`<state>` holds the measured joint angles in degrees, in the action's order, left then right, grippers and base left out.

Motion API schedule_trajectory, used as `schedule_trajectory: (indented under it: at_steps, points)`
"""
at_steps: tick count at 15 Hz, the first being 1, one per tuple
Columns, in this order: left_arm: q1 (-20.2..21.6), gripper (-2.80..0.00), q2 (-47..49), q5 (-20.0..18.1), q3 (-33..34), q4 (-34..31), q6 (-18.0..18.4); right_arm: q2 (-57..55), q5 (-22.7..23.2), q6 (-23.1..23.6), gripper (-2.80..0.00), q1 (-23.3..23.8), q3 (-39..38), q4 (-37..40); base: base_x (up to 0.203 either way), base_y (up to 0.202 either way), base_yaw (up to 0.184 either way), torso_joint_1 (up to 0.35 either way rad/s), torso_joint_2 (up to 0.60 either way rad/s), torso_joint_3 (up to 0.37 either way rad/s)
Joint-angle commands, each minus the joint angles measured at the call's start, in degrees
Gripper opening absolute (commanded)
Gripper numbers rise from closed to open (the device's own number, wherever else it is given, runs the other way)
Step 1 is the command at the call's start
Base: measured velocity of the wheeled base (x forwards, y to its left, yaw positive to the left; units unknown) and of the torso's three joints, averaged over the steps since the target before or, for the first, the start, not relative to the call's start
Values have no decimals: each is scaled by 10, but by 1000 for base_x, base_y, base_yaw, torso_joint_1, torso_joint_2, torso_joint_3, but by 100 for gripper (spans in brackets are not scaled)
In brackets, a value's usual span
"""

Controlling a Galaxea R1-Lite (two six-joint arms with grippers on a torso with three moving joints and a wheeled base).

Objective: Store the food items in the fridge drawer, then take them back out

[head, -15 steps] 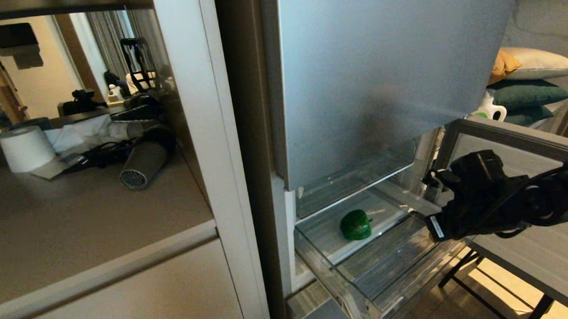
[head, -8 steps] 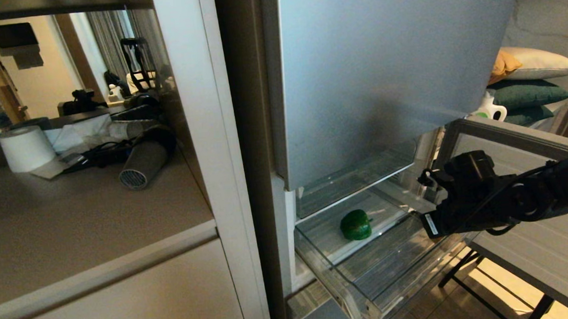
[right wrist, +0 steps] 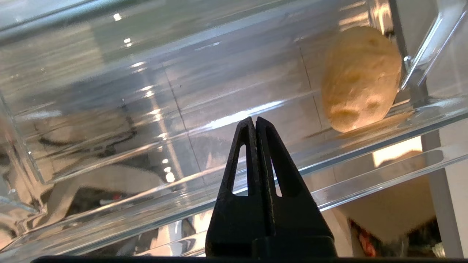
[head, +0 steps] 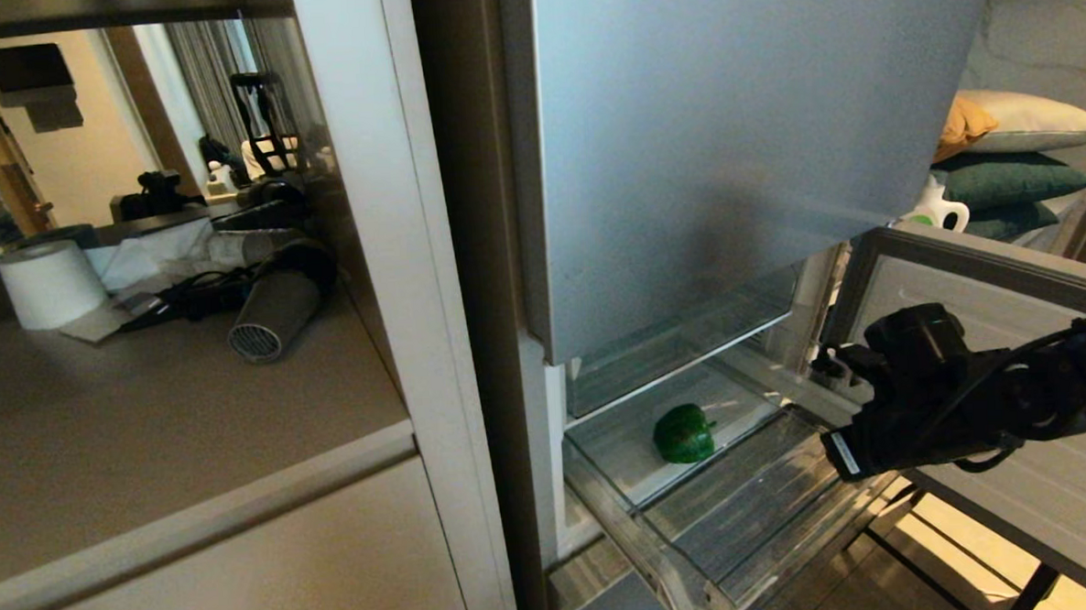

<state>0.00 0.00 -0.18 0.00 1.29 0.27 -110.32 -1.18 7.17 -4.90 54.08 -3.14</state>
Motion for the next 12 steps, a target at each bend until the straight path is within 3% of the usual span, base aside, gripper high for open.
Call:
schedule_trajectory:
  at_steps: [1, 6, 12]
  points:
    - [0, -280, 1, 0, 6, 0, 0, 22, -1, 2, -280, 2, -10, 5, 0, 0, 0, 0, 0, 0]
    - [0, -280, 1, 0, 6, 0, 0, 41, 0, 8, -280, 7, -11, 27, 0, 0, 0, 0, 0, 0]
    - [0, -280, 1, 0, 6, 0, 0, -48, 28, 5, -280, -9, 97, 26, 0, 0, 0, 0, 0, 0]
